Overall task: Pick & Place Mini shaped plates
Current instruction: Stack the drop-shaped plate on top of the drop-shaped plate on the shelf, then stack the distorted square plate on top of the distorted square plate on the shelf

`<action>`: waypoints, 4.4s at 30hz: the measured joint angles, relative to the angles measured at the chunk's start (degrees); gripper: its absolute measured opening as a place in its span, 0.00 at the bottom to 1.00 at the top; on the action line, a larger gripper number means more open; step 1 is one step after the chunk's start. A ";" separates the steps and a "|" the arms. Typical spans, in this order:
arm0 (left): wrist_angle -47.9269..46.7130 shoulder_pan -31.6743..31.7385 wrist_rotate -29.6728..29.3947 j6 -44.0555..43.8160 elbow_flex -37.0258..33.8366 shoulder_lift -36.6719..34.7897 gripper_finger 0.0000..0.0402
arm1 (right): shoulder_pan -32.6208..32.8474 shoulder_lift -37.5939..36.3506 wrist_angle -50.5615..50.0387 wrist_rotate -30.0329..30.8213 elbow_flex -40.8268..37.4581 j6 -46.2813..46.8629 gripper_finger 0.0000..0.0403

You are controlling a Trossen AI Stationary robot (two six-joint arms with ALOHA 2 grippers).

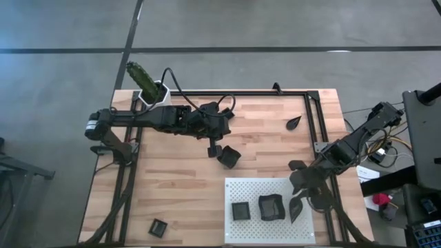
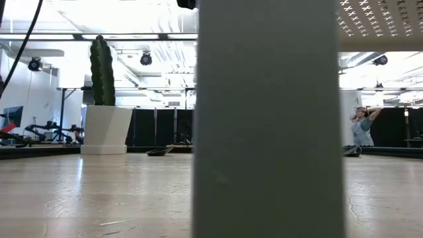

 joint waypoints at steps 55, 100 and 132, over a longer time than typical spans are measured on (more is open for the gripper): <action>-1.01 0.02 0.00 0.02 0.00 0.00 0.00 | 0.05 3.25 2.93 0.46 -0.44 -6.94 0.13; -6.92 -1.16 -0.22 -1.71 0.00 0.00 0.00 | 9.05 1.38 3.95 -1.31 -2.04 0.31 0.13; -19.74 -9.04 -0.20 -6.99 -3.46 -0.13 0.00 | 9.03 0.11 4.31 19.61 6.02 -13.99 0.11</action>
